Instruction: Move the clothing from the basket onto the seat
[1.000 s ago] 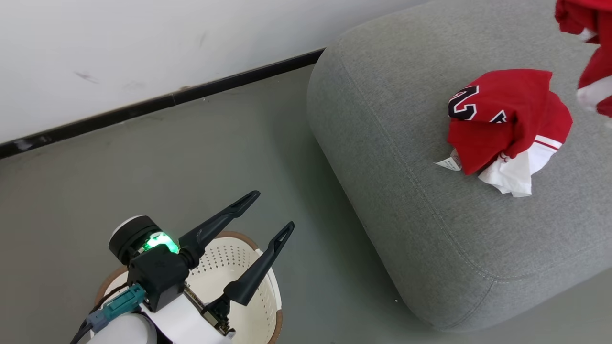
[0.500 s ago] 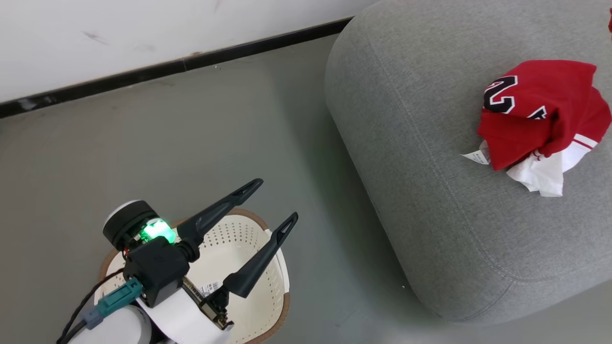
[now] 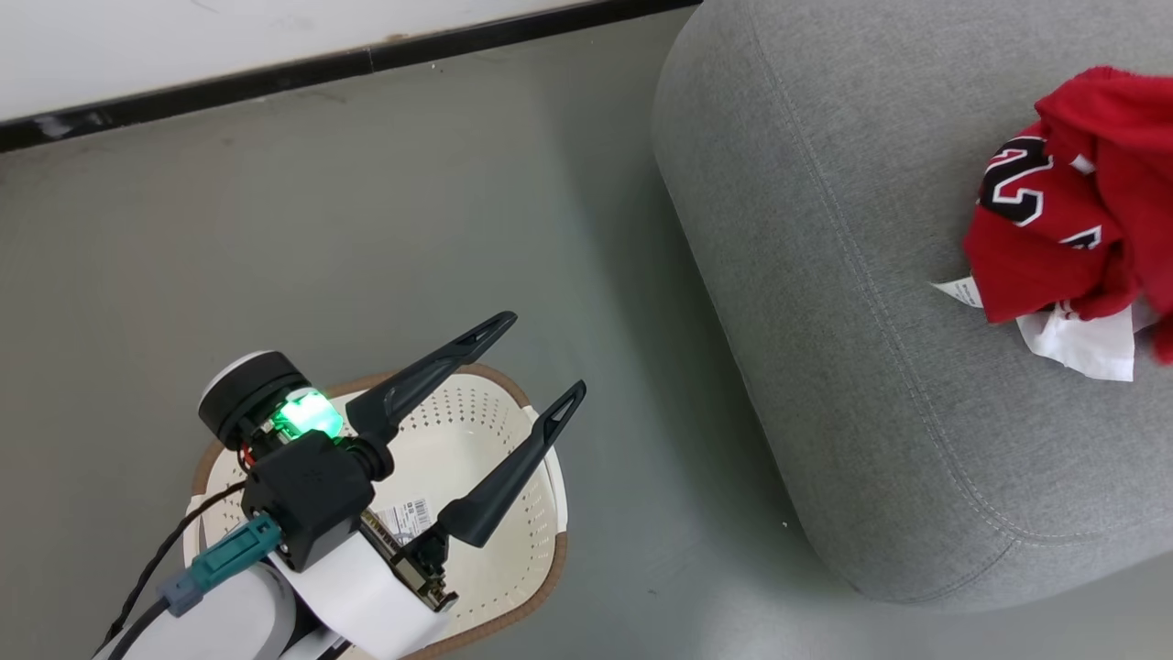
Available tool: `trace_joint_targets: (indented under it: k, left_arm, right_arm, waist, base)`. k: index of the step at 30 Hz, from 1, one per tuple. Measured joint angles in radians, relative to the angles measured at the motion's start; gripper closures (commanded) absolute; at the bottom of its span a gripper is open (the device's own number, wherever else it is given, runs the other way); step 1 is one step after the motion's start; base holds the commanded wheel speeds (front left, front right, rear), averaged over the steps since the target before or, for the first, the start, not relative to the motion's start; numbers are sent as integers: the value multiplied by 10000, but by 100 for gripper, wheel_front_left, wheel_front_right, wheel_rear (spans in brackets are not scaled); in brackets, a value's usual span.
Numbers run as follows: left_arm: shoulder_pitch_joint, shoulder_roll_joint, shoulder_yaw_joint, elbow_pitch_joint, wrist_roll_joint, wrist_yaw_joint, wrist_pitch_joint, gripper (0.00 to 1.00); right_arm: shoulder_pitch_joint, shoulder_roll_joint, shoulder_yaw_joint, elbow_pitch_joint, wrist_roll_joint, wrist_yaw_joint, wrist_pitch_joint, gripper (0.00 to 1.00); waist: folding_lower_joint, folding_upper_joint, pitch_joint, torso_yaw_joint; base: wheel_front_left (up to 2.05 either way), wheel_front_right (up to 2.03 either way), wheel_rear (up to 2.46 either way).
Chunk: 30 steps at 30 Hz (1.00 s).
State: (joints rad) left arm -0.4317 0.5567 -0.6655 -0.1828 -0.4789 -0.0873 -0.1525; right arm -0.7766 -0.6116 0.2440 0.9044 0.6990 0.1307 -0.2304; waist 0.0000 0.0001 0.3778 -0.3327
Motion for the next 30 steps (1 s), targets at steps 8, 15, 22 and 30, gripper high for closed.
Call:
trace_joint_targets:
  k: [8,15,22,30]
  left_arm:
    - [-312,-8,-67,-21,113,-13,31,0]
    - [-462,-10,-115,-13,169,-21,35,0]
    - [-469,0,-159,157,196,-102,29,0]
    - [-470,-82,-251,345,196,-107,-36,0]
  right_arm:
    - [198,190,-265,748,-121,0,-90,100]
    - [237,556,-414,1081,-174,0,-117,100]
    - [229,909,-456,1083,-144,0,-132,40]
    - [368,834,-487,926,-111,0,-165,0]
  waist:
    - [0,0,341,79]
    - [1,0,558,89]
    - [0,0,618,42]
    - [1,0,550,-46]
  base:
    - [0,0,0]
    - [0,0,0]
    - [0,0,0]
    - [0,0,0]
